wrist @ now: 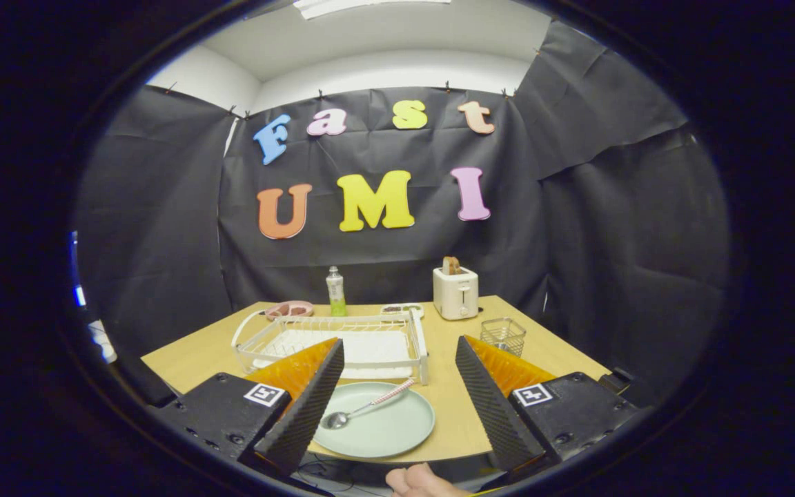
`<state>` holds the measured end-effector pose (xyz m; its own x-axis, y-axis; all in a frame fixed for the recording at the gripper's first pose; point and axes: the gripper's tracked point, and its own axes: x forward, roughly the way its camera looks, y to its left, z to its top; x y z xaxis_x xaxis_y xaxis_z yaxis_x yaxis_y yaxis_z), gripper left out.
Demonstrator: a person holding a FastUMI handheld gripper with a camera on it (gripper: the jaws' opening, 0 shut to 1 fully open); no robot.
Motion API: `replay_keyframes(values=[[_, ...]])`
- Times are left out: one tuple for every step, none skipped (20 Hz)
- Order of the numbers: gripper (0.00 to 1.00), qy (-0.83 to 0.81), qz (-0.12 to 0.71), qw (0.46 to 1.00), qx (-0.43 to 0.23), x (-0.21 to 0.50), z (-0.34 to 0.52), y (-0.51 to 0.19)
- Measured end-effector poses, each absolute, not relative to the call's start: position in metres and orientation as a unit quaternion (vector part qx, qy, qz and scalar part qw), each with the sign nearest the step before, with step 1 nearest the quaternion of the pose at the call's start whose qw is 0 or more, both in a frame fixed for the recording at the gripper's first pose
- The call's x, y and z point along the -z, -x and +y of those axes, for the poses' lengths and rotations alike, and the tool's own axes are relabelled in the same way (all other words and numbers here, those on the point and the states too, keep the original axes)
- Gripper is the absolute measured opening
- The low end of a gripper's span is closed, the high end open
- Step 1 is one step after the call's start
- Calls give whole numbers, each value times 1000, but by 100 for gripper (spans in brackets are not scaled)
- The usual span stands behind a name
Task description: Take the plate from the dish rack, then take the spoon from the basket and place it into the plate.
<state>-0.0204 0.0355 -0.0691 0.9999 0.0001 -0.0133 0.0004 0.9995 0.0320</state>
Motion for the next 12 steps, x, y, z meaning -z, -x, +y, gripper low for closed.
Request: replay_keyframes(values=[[100, -16, 3, 1000, 5, 63, 29, 27], [100, -15, 5, 1000, 13, 62, 22, 31], [100, -12, 5, 1000, 21, 59, 15, 36], [100, -9, 3, 1000, 26, 55, 12, 42], [100, -9, 1, 1000, 28, 51, 10, 46], [100, -11, -3, 1000, 26, 47, 9, 52], [100, -16, -7, 999, 27, 44, 7, 57], [100, -16, -12, 999, 30, 42, 4, 61], [100, -12, -14, 999, 31, 41, 3, 63], [100, -7, -14, 999, 29, 42, 4, 66], [100, -4, -12, 1000, 23, 42, 6, 68], [100, -5, -11, 1000, 14, 42, 11, 70]])
